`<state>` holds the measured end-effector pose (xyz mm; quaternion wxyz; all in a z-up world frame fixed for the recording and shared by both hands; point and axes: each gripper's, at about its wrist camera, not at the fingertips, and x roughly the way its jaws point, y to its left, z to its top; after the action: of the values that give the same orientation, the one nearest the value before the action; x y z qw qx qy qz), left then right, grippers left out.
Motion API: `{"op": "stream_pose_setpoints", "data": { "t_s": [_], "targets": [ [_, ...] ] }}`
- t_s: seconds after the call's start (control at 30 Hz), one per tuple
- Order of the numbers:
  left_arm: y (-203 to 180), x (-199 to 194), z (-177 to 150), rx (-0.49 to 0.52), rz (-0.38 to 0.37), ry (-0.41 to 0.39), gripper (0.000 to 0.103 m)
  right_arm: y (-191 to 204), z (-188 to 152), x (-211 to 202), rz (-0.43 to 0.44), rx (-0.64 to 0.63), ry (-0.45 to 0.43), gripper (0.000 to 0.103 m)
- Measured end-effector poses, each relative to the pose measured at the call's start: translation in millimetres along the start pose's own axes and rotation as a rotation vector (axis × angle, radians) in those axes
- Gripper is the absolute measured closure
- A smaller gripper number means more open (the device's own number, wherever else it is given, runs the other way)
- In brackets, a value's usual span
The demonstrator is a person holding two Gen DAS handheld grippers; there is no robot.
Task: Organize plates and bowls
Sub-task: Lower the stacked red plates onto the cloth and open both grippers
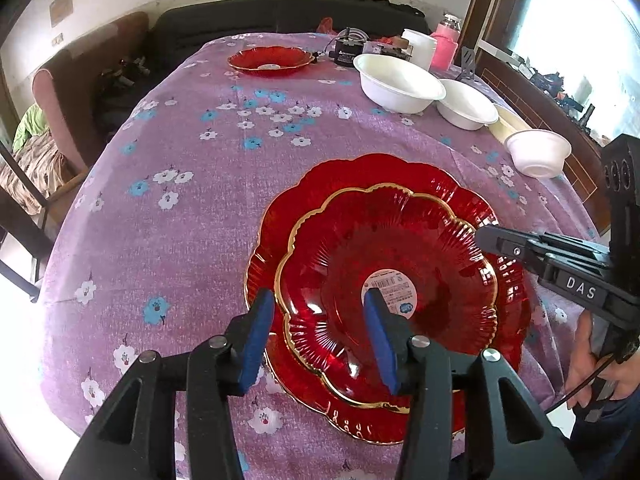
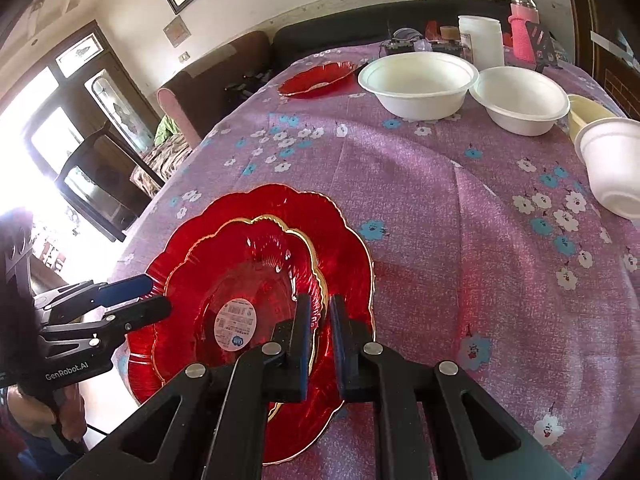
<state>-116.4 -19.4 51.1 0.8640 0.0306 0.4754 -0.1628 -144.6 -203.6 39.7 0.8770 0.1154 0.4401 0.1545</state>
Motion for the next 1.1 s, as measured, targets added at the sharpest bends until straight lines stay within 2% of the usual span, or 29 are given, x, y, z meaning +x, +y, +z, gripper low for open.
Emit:
{"op": "stream_pose_setpoints", "data": {
  "t_s": [0.47, 0.6, 0.97, 1.1],
  "targets": [
    [5, -10, -1, -0.018, -0.029, -0.017, 0.054, -9, 5, -18, 0.006, 0.037, -0.053, 0.092],
    [7, -15, -1, -0.025, -0.001, -0.036, 0.043, -11, 3, -21, 0.009, 0.045, -0.058, 0.092],
    [5, -19, -1, -0.024, -0.005, -0.038, 0.043, -28, 4, -31, 0.015, 0.081, -0.073, 0.092],
    [1, -20, 1, -0.016, -0.007, -0.035, 0.043, -48, 13, -52, 0.002, 0.11, -0.119, 0.092]
  ]
}}
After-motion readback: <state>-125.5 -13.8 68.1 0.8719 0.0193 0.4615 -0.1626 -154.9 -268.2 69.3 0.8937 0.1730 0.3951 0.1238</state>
